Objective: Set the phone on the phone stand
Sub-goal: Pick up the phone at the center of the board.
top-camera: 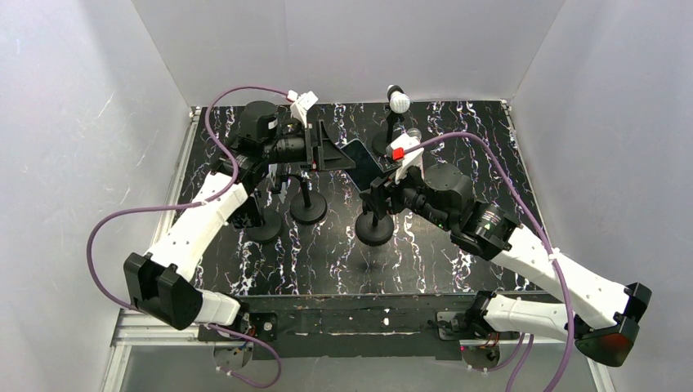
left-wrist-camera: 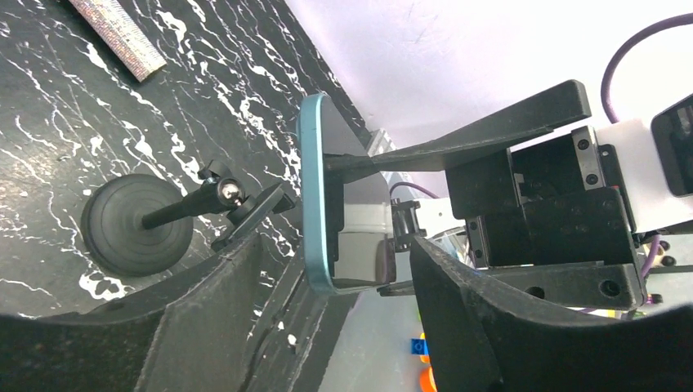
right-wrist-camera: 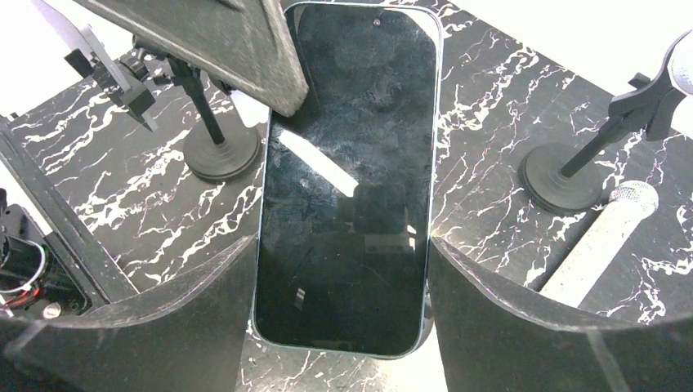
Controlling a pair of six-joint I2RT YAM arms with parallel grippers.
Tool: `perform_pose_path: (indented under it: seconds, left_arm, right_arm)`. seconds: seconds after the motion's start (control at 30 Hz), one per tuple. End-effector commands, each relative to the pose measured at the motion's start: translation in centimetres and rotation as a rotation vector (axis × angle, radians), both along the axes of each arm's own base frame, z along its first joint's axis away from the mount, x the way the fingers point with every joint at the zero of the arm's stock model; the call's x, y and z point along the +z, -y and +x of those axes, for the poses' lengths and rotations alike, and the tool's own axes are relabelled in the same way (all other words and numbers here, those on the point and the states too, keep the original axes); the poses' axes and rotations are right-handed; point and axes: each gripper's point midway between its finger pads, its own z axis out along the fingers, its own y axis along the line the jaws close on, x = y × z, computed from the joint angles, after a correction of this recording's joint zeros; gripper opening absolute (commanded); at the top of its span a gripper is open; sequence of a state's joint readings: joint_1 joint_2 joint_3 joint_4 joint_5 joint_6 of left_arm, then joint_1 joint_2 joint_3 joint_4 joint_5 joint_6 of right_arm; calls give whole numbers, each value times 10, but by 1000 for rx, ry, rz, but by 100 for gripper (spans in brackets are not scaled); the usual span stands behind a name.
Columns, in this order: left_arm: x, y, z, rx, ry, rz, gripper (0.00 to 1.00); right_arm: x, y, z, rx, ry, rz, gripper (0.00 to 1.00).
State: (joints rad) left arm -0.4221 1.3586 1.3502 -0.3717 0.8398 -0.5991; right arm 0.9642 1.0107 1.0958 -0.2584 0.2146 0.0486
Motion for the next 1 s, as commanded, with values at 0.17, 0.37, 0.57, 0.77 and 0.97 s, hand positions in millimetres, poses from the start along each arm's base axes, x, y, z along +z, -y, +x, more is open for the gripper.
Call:
perform_pose_path:
  seconds: [0.17, 0.37, 0.57, 0.77, 0.97]
  left_arm:
    - [23, 16, 2, -33, 30, -153, 45]
    - [26, 21, 10, -19, 18, -219, 8]
    - [22, 18, 14, 19, 22, -202, 0]
    - [24, 13, 19, 56, 59, -141, 0]
    - [25, 6, 8, 6, 136, -48, 0]
  right_arm:
    - [65, -5, 5, -17, 93, 183, 1]
    - [62, -7, 6, -19, 76, 188, 1]
    - [59, -9, 8, -20, 56, 174, 17]
    - [59, 2, 12, -6, -33, 219, 63]
    - [74, 23, 0, 139, -75, 262, 84]
